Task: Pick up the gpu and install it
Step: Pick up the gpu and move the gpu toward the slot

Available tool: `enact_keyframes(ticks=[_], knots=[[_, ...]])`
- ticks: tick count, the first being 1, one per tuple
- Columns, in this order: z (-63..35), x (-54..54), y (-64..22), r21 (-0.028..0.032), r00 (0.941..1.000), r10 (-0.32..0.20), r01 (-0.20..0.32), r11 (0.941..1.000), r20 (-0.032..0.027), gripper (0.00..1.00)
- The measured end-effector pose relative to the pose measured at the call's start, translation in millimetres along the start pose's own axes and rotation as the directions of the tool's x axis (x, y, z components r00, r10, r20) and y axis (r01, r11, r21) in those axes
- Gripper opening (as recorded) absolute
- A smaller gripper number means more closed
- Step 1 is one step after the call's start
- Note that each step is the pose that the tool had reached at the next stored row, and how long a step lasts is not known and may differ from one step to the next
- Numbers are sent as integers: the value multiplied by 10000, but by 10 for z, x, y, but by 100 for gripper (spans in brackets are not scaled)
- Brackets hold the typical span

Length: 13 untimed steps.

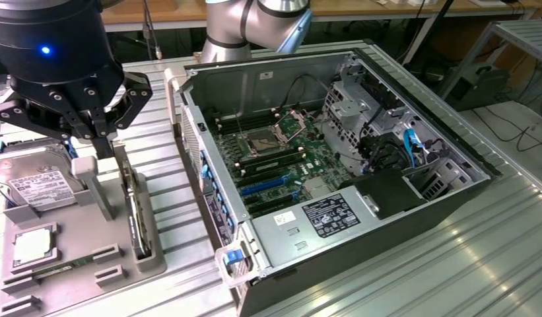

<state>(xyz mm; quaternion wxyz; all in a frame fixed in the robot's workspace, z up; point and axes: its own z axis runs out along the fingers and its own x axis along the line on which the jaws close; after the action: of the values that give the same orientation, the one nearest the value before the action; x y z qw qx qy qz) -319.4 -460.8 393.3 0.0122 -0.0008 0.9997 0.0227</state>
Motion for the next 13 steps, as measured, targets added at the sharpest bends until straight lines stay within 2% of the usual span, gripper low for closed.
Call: enact_keyframes(ticks=[7,9,10,12,13], knots=[[0,0,0,0,10000,0,0,10000,0,11],[0,0,0,0,10000,0,0,10000,0,24],[0,0,0,0,10000,0,0,10000,0,24],[0,2,0,0,10000,0,0,10000,1,36],[0,2,0,0,10000,0,0,10000,1,36]])
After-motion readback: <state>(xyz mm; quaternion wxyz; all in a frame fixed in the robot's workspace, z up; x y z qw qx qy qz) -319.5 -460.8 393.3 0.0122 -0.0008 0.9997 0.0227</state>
